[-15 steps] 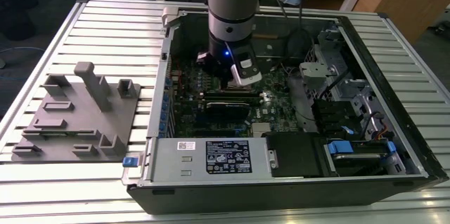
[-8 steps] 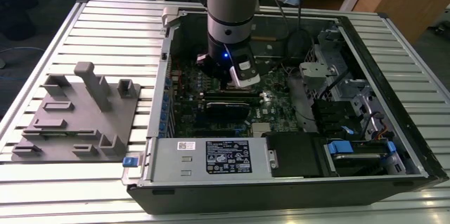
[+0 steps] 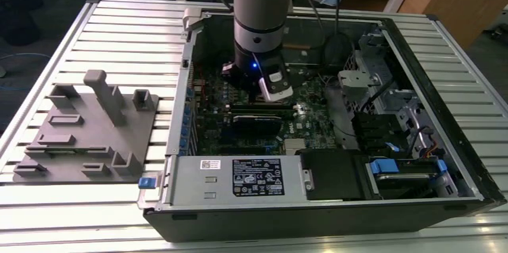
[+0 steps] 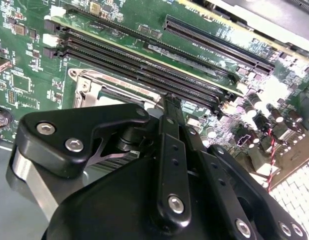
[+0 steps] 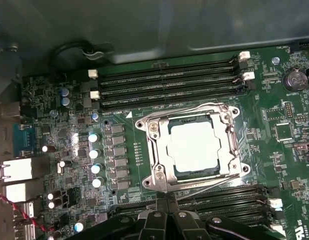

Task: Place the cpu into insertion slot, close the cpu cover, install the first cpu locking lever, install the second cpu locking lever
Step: 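Install the second cpu locking lever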

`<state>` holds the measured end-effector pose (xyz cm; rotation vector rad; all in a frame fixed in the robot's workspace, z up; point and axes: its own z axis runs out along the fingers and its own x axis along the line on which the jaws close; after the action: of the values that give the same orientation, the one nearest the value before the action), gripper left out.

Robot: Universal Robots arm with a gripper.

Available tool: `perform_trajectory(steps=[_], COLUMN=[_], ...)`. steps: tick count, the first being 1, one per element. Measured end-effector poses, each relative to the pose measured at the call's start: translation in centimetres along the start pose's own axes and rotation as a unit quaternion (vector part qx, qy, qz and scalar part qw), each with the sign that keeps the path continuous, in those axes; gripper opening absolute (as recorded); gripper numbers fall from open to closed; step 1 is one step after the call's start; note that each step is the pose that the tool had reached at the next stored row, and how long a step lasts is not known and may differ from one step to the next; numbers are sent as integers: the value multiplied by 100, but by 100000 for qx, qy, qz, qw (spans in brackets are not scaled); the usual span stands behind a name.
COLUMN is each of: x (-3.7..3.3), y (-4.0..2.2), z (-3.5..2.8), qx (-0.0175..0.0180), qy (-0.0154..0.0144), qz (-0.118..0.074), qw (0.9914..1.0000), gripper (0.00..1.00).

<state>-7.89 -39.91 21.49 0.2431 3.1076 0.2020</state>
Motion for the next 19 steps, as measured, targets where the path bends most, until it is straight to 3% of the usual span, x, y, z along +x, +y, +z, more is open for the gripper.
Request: perform_trajectory(steps=[14,19], x=[3,10], y=[-10,-12], z=[69,79], qx=[-284,-1381], qy=[54,219], qz=[19,45], qw=[100000,99990], gripper=[10,10])
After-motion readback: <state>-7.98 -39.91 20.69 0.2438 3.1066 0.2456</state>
